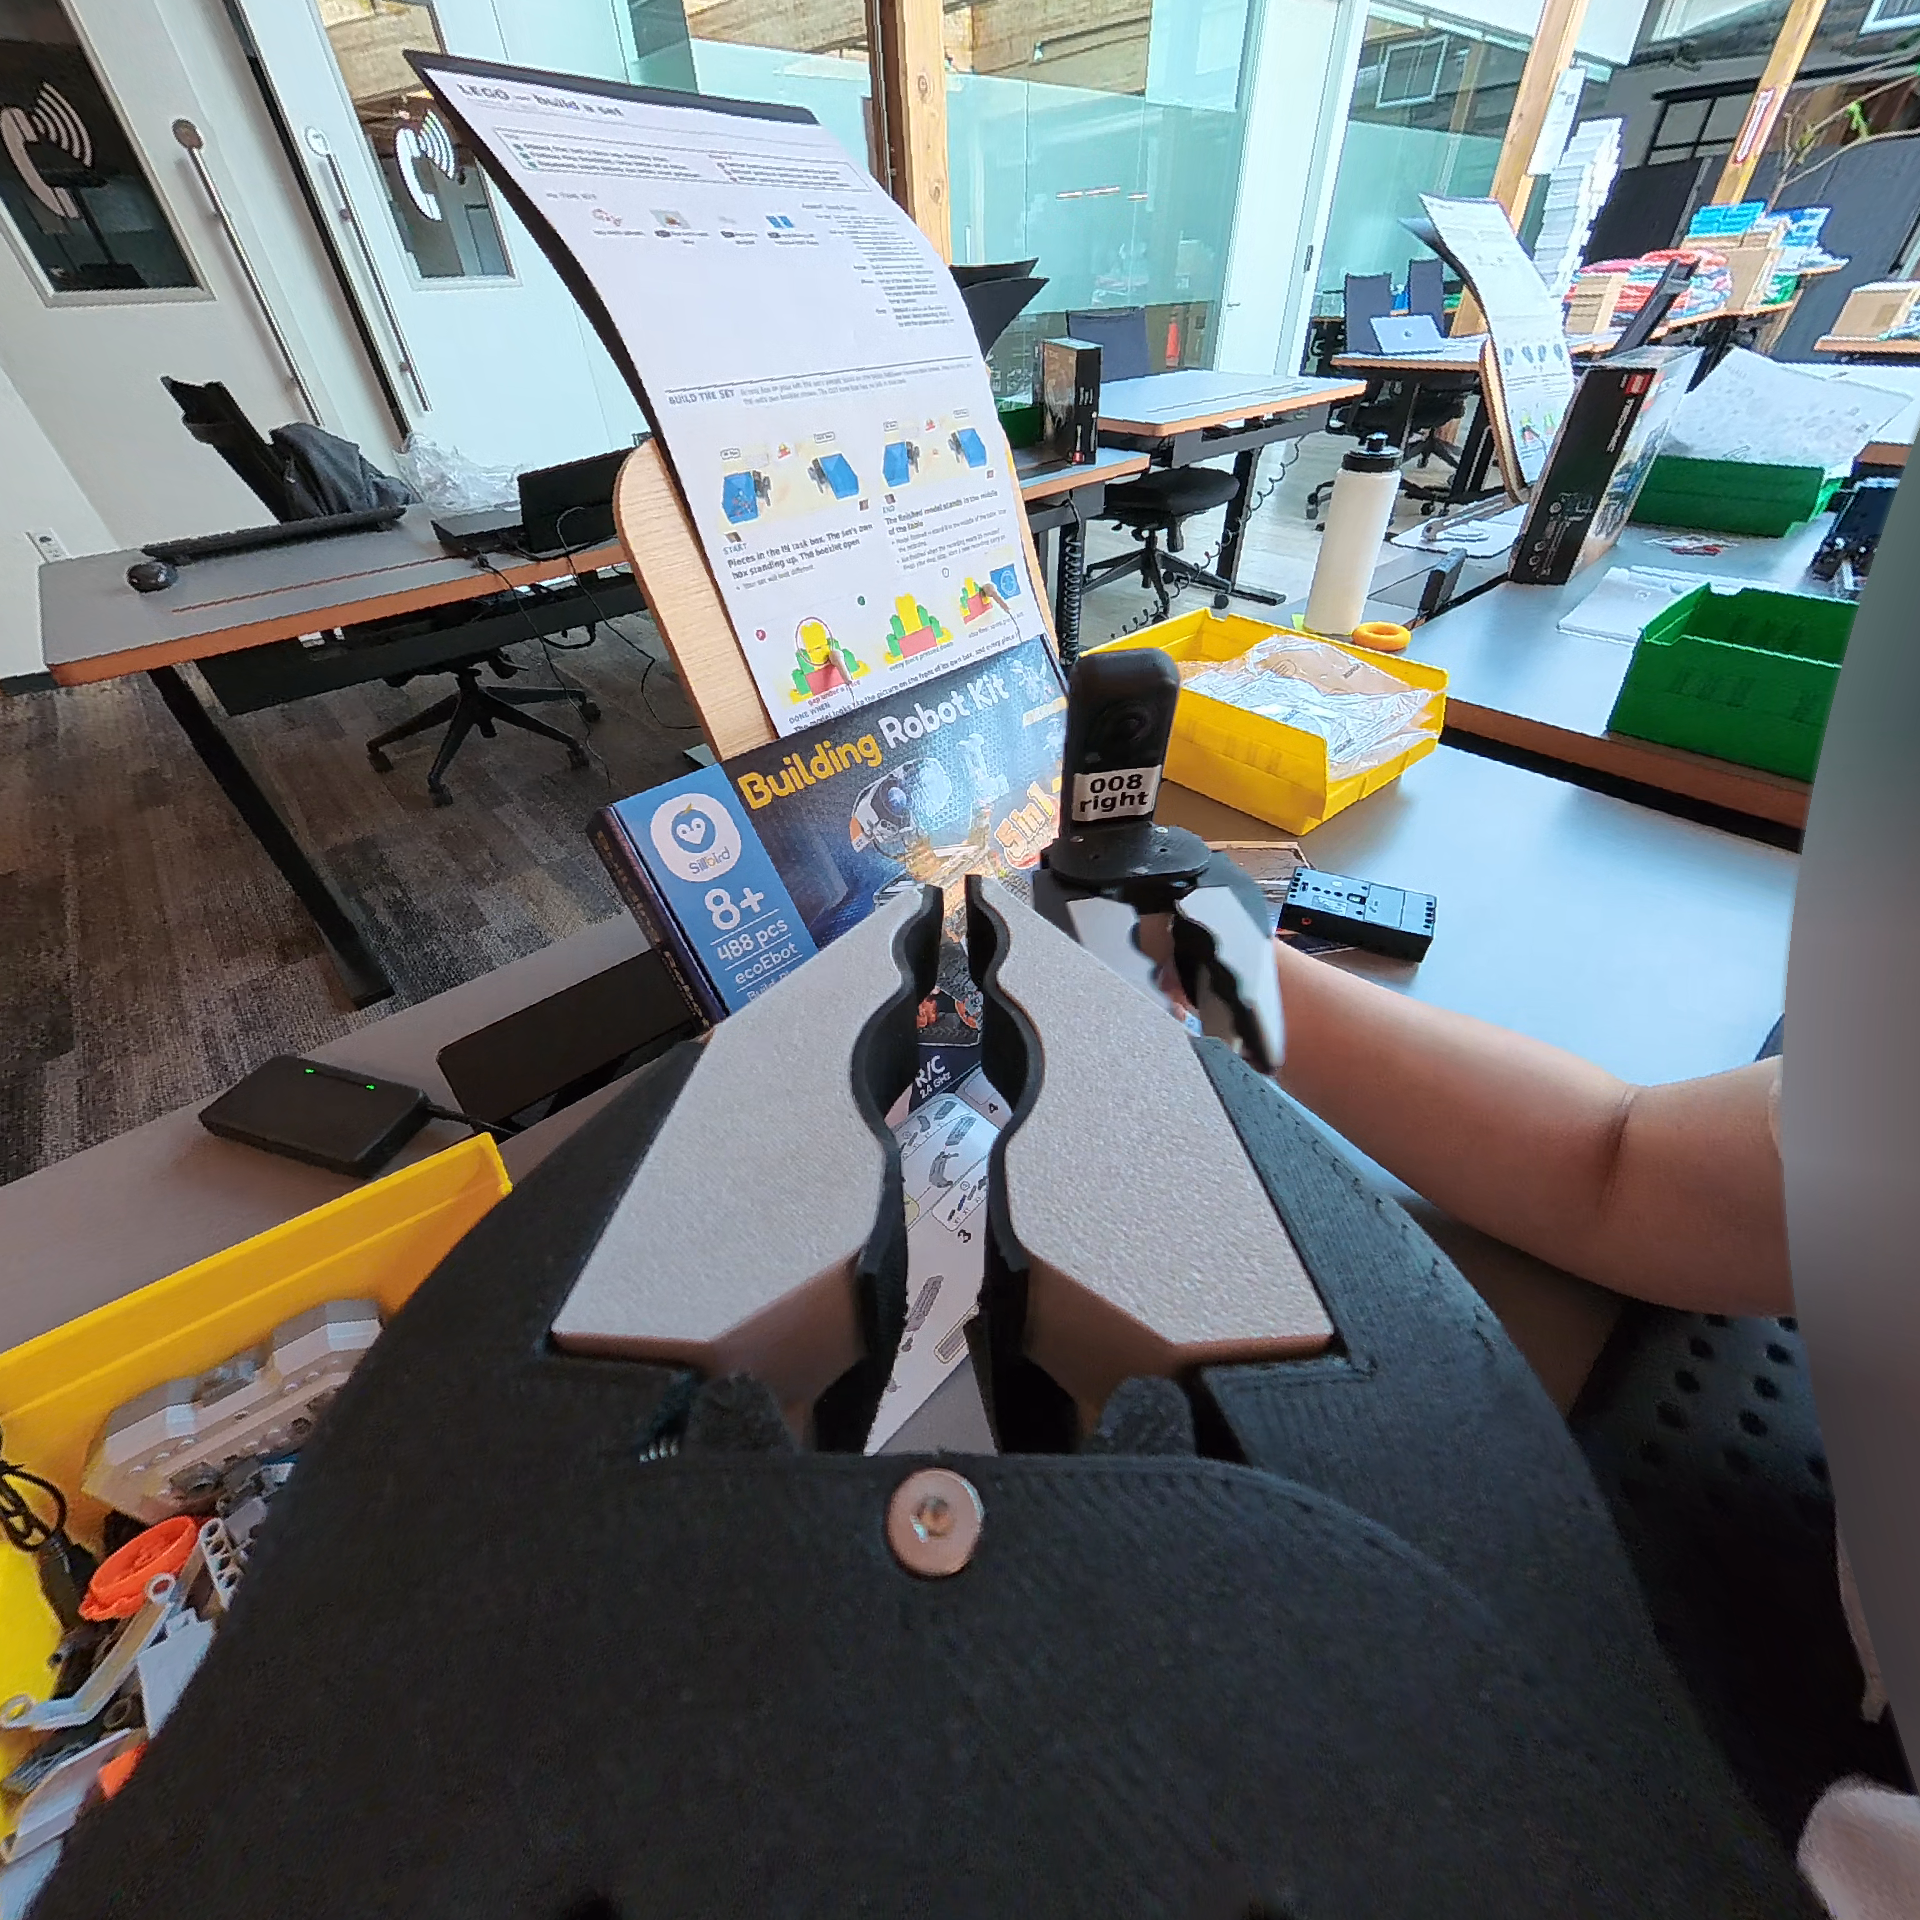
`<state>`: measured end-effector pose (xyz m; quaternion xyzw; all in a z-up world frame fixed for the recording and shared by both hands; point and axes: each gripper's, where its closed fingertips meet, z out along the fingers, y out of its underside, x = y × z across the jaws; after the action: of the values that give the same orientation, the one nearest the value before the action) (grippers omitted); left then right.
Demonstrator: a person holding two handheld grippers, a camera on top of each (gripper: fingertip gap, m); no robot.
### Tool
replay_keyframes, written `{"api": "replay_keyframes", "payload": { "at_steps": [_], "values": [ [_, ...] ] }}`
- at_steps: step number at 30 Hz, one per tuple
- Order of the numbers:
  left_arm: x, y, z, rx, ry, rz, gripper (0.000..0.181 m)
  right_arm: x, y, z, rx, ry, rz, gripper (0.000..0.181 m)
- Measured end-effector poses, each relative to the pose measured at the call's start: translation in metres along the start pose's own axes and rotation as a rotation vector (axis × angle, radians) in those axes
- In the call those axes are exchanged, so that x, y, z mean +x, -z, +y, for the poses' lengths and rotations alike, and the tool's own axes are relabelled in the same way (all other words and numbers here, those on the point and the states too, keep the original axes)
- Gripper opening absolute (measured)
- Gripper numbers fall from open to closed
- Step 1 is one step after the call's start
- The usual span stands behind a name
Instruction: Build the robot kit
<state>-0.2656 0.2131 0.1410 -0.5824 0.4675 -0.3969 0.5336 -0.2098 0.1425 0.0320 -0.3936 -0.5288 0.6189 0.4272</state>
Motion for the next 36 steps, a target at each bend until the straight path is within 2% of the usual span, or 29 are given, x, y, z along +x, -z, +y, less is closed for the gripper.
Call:
{"api": "replay_keyframes", "payload": {
  "at_steps": [6, 10, 18, 32, 36],
  "values": [
    [-0.001, 0.002, 0.0, 0.003, 0.003, -0.004, 0.002, -0.064, -0.011, -0.02, 0.036, 0.154, -0.278, 0.024],
    [-0.002, 0.002, 0.0, 0.004, 0.006, -0.001, 0.002, -0.084, -0.015, -0.028, 0.029, 0.221, -0.34, 0.024],
    [-0.001, 0.002, 0.0, 0.004, 0.005, 0.002, 0.002, -0.085, -0.021, -0.02, -0.025, 0.205, -0.354, 0.024],
    [-0.003, 0.004, -0.002, 0.02, 0.009, -0.003, 0.002, -0.083, -0.018, -0.022, -0.002, 0.205, -0.343, 0.024],
    [-0.002, 0.003, -0.001, 0.008, 0.007, 0.002, 0.002, -0.074, -0.018, -0.022, 0.007, 0.21, -0.296, 0.024]
  ]
}}
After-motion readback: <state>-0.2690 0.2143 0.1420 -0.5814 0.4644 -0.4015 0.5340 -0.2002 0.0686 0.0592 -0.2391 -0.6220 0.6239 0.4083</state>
